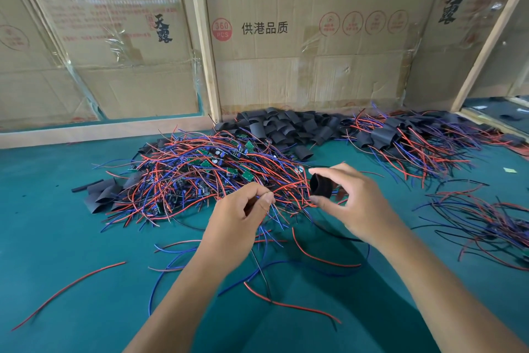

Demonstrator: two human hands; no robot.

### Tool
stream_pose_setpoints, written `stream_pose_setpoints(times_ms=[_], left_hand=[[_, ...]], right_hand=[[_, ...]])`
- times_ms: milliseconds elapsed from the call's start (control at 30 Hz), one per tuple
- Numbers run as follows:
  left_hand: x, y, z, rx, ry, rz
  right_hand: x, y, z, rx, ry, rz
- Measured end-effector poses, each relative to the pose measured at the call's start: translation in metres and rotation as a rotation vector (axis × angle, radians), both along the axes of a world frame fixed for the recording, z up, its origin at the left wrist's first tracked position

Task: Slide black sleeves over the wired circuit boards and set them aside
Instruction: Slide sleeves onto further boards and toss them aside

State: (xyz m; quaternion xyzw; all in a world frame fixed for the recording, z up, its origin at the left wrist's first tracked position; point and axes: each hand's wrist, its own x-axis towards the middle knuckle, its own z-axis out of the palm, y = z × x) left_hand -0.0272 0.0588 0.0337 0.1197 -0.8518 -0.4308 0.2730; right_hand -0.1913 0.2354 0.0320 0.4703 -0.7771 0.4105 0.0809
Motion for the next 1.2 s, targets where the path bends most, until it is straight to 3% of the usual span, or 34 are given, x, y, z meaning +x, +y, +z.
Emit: stream_pose_setpoints(times_ms=[400,900,1200], left_hand=[[-0.0007,0.0016,-0.0025,-0.137,0.040,-0.023],[0.0008,0.0039,0.0013,-0.142,0.087,-0.017],[0.0011,0.0021,-0.0003,-0.308,0.038,-0.001]], right_hand=[[0.0018,0.0002,0.0001,0.063,0.014,0.024],[0.0018,0.0026,0.0037,0.027,0.035,0.134],[0.0082,0.0001,0.0043,0.081,0.105,0.170]])
